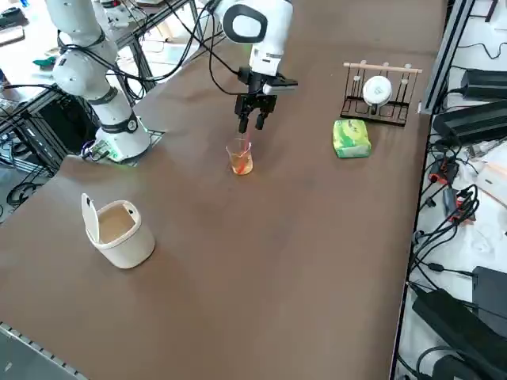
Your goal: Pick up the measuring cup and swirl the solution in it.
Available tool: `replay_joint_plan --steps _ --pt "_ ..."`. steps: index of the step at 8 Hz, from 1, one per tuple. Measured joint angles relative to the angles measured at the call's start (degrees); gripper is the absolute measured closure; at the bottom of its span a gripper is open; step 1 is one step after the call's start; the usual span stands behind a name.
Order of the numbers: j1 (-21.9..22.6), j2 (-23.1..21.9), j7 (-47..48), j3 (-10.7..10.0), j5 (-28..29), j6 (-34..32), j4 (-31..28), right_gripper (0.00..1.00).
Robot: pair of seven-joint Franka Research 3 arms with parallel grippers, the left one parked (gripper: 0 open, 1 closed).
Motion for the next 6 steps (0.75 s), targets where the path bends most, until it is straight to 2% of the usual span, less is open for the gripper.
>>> replay_joint_plan --steps 4,6 --pt "-0.9 0.1 0.2 -0.5 0.0 -0.1 0.0 0.33" --pt "-1.1 0.5 1.7 -0.5 0.0 -0.1 0.0 0.36"
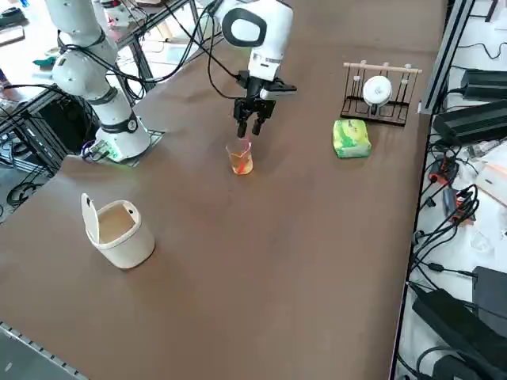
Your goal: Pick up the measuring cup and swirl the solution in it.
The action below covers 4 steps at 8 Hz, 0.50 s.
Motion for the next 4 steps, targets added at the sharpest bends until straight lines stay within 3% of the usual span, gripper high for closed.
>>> replay_joint_plan --steps 4 --pt "0.0 0.8 2.2 0.0 0.0 -0.2 0.0 0.48"
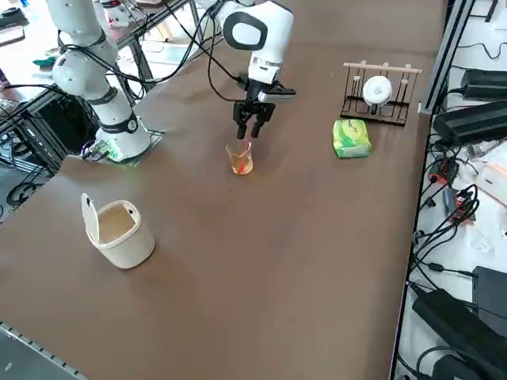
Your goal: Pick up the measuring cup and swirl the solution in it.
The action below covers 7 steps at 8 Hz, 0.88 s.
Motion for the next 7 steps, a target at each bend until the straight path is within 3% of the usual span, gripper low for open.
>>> replay_joint_plan --steps 1,3,4,5,7 --pt "0.0 0.0 0.0 0.0 0.0 -0.1 0.0 0.50" --pt "0.0 0.0 0.4 0.0 0.0 -0.3 0.1 0.68" --pt "0.0 0.0 0.9 0.0 0.0 -0.8 0.3 0.89" --pt "0.0 0.0 1.4 0.0 0.0 -1.3 1.0 0.98" --pt "0.0 -0.1 1.4 0.3 0.0 -1.8 2.5 0.98"
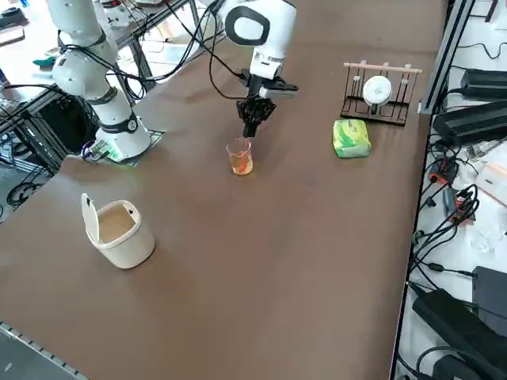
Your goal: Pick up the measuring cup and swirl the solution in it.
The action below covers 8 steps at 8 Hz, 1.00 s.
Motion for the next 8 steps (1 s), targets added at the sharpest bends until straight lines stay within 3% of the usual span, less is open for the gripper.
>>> replay_joint_plan --steps 3,8 --pt "0.0 -0.6 -6.6 0.3 0.3 -0.4 0.5 0.98" --pt "-2.5 -3.1 -32.0 0.1 9.0 -2.2 0.4 0.98"
